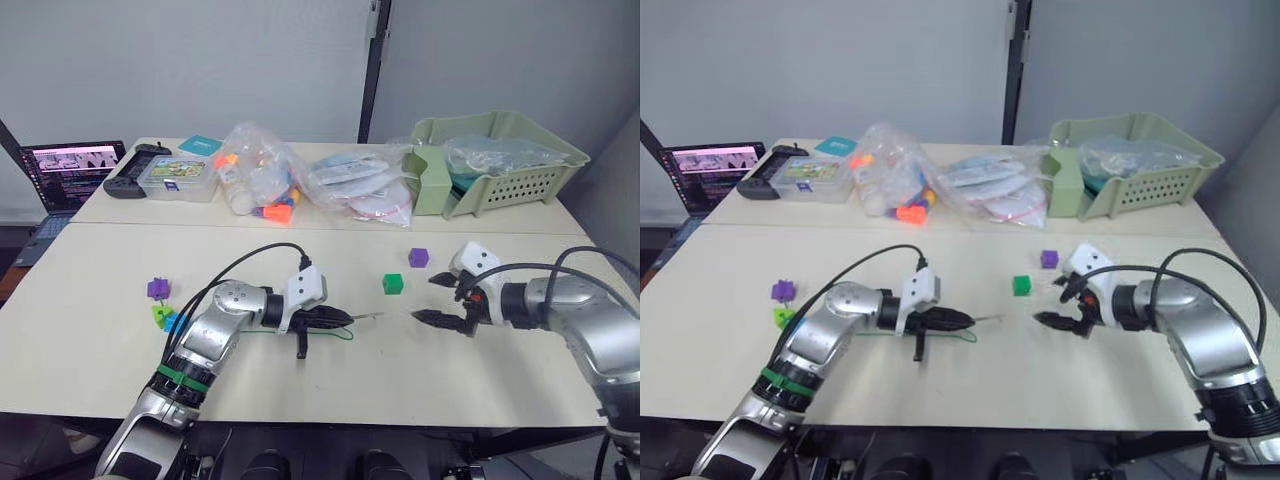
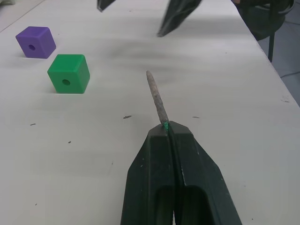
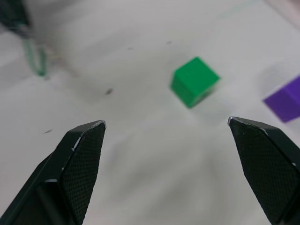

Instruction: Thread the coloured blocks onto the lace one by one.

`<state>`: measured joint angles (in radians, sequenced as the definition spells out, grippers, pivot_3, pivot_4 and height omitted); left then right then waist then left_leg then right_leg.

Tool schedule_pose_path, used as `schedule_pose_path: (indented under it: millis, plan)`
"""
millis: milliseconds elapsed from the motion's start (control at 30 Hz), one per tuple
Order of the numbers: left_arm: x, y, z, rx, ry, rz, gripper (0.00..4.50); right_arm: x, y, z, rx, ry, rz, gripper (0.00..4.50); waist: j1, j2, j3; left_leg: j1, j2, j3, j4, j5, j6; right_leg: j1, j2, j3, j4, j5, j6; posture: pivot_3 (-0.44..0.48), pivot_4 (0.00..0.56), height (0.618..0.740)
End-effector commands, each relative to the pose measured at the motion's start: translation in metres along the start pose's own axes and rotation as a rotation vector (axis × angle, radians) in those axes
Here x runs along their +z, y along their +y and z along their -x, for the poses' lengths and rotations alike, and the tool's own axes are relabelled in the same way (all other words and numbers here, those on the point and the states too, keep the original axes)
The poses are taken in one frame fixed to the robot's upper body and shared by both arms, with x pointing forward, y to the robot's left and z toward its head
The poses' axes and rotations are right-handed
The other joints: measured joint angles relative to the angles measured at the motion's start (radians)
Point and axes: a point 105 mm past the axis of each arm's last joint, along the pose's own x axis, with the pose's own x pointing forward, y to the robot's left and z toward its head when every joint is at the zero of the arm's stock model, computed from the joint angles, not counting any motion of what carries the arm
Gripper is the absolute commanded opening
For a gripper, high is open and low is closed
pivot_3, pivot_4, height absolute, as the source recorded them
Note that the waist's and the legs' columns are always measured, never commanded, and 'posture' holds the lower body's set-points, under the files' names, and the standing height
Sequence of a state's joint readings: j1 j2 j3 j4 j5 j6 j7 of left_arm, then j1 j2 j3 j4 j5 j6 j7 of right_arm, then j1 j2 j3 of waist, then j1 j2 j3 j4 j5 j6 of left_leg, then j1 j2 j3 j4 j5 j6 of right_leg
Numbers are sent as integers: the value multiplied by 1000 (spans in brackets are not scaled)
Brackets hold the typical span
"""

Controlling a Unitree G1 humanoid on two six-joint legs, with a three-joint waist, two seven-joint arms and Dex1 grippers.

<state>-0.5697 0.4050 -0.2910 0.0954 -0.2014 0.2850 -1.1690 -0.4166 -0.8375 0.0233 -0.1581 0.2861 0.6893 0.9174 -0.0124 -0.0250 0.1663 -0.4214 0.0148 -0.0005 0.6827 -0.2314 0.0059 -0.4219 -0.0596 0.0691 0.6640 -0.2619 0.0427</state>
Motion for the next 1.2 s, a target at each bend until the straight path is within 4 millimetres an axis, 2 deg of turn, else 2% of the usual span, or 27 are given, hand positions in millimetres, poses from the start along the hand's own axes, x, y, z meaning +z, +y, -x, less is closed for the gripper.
schedule_pose_path:
  millis: [33, 267, 533, 767, 867, 933, 1067, 1200]
  plan:
    - [12, 1, 4, 14, -39, -32, 0, 12, -24, -5, -142, -89, 4, 4420, -2, 0, 0, 0, 0, 0, 0, 0, 0, 0, 0, 0, 0, 0, 0, 0, 150, 737]
    - [13, 0, 6, 34, -39, -32, 0, 19, -49, -20, -255, -113, -23, 4420, -2, 0, 0, 0, 0, 0, 0, 0, 0, 0, 0, 1, 0, 0, 0, 0, 150, 737]
    - [9, -3, 7, 37, -24, -28, 0, 19, -46, -14, -180, -69, 0, 4420, 0, 0, 0, 0, 0, 0, 0, 0, 0, 0, 0, 0, 0, 0, 0, 0, 150, 737]
    - [14, -5, -10, -42, -10, -63, 0, 13, -7, 19, 41, 15, 31, 4420, 4, 0, 0, 0, -1, -1, 0, 0, 0, 1, 0, 0, -1, 0, 0, 0, 150, 737]
    - [11, -4, -13, -63, 14, -72, 0, 7, 5, 31, 89, 66, 32, 4420, 0, 0, 0, 0, 0, -1, 0, 0, 0, 1, 0, 0, -1, 0, 0, 0, 150, 737]
    - [5, -5, -19, -97, 57, -85, 0, 1, 19, 40, 143, 109, 14, 4420, 0, 0, 0, 0, 0, 0, 0, 0, 0, 1, 0, 0, -1, 0, 0, 0, 150, 737]
    - [-7, 1, -27, -111, 140, -111, 0, -2, 44, 49, 235, 147, -4, 4420, -2, 0, 0, 1, 0, 0, 0, 0, 0, 2, 1, 0, -1, 0, 1, 0, 150, 737]
    - [-10, 6, -29, -121, 160, -123, 0, 0, 56, 49, 258, 134, 5, 4420, 0, 0, 0, 0, 0, 0, 0, 0, 0, 2, 1, 0, -2, 0, 1, 0, 150, 737]
